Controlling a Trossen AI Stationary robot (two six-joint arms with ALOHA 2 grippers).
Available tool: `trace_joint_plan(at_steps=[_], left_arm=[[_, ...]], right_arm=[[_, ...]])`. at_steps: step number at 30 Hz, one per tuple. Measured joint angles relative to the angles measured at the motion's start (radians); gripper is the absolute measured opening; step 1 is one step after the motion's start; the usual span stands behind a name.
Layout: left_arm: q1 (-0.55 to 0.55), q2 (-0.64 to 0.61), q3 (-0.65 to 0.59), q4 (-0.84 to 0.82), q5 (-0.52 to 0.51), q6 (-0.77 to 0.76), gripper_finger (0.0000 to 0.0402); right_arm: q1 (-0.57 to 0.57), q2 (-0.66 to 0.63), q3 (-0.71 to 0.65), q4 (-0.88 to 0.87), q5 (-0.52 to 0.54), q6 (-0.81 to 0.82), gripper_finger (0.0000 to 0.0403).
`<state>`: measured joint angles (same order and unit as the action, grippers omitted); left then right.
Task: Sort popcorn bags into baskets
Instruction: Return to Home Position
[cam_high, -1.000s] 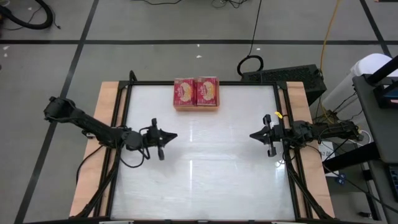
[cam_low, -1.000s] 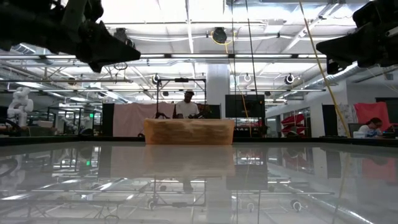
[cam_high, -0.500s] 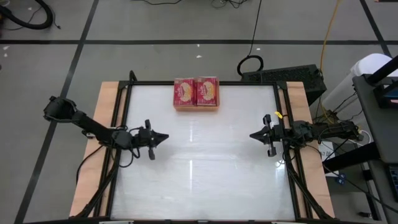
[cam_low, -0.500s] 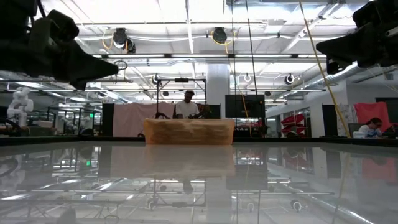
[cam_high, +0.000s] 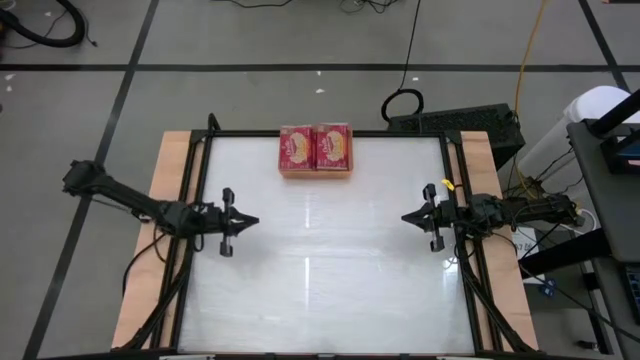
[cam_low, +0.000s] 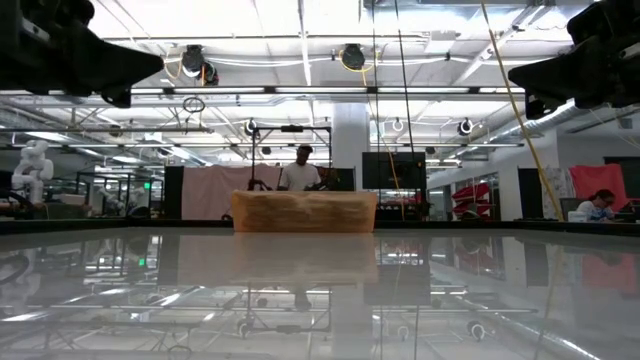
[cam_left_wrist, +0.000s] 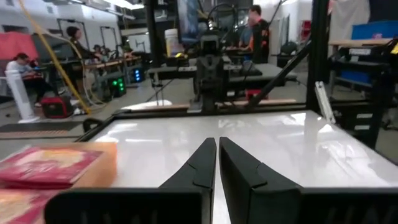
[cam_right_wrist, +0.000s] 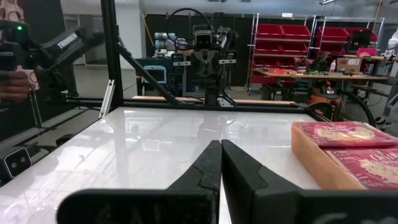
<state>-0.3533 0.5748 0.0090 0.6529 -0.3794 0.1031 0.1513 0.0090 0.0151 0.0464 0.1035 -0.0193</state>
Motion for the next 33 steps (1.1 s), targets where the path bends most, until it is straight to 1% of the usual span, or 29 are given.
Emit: trace_joint_plan(at_steps=[7,11,15,18,33], left_arm=[[0.048,-0.369,0.000,-0.344,-0.002,0.012,0.0026],[0.078,-0.561,0.000,-0.502,0.046,0.015,0.0026],[0.104,-0.569,0.001,-0.555,0.089,0.005,0.0026],[0.124,-0.570,0.003,-0.600,0.098,-0.030,0.0026],[0.266,-0.568,0.003,-0.628,0.277,-0.043,0.0026]], right_arm=[[0.000,0.000,0.000,0.001,0.000,0.000,0.0006],[0.000,0.000,0.000,0.001,0.000,0.000,0.0006],[0.000,0.002,0.000,0.003,0.000,0.000,0.0006],[0.000,0.006,0.000,0.007,-0.001,0.000,0.0006],[0.000,0.012,0.000,0.015,0.000,0.000,0.0006]])
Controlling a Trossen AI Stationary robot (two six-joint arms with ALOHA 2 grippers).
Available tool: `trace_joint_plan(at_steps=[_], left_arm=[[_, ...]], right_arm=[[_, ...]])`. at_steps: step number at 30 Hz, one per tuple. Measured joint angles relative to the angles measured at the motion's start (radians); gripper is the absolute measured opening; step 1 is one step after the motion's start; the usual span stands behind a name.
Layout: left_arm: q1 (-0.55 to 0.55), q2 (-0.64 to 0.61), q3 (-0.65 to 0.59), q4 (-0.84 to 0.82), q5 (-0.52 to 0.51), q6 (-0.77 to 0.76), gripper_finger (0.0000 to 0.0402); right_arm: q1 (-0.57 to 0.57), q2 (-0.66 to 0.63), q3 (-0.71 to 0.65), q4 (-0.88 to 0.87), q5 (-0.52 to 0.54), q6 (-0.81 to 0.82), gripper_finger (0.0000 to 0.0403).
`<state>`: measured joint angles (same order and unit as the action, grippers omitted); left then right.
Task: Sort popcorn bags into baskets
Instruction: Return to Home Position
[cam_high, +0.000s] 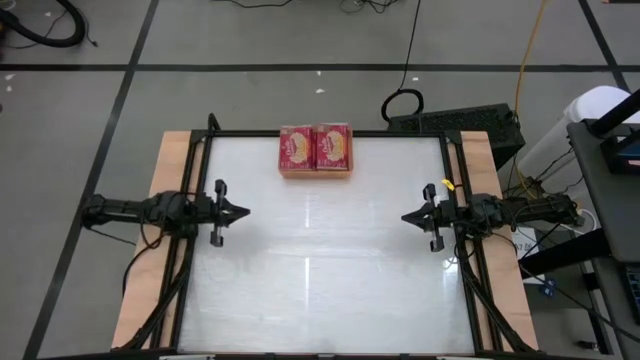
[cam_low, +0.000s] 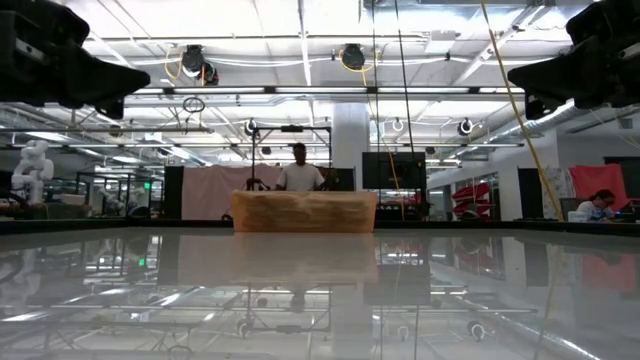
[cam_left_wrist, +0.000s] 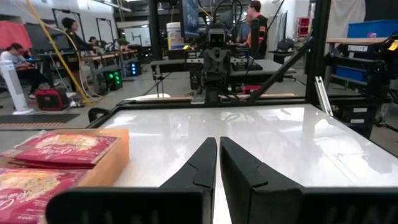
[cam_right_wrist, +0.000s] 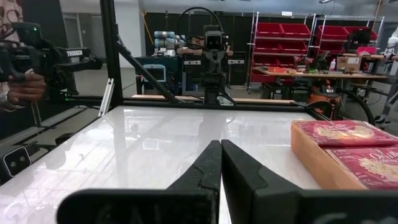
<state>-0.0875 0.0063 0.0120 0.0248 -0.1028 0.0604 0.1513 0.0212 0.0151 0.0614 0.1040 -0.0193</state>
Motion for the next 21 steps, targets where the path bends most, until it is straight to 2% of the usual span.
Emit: trace_joint_plan(at_steps=[5,21], left_arm=[[0.032,0.000,0.000,-0.012,0.057,0.000,0.0026],[0.044,0.000,-0.003,0.024,0.050,-0.037,0.0026]], right_arm=[[0.000,0.000,0.000,0.000,0.000,0.000,0.0006],[0.000,0.000,0.000,0.001,0.000,0.000,0.0006]])
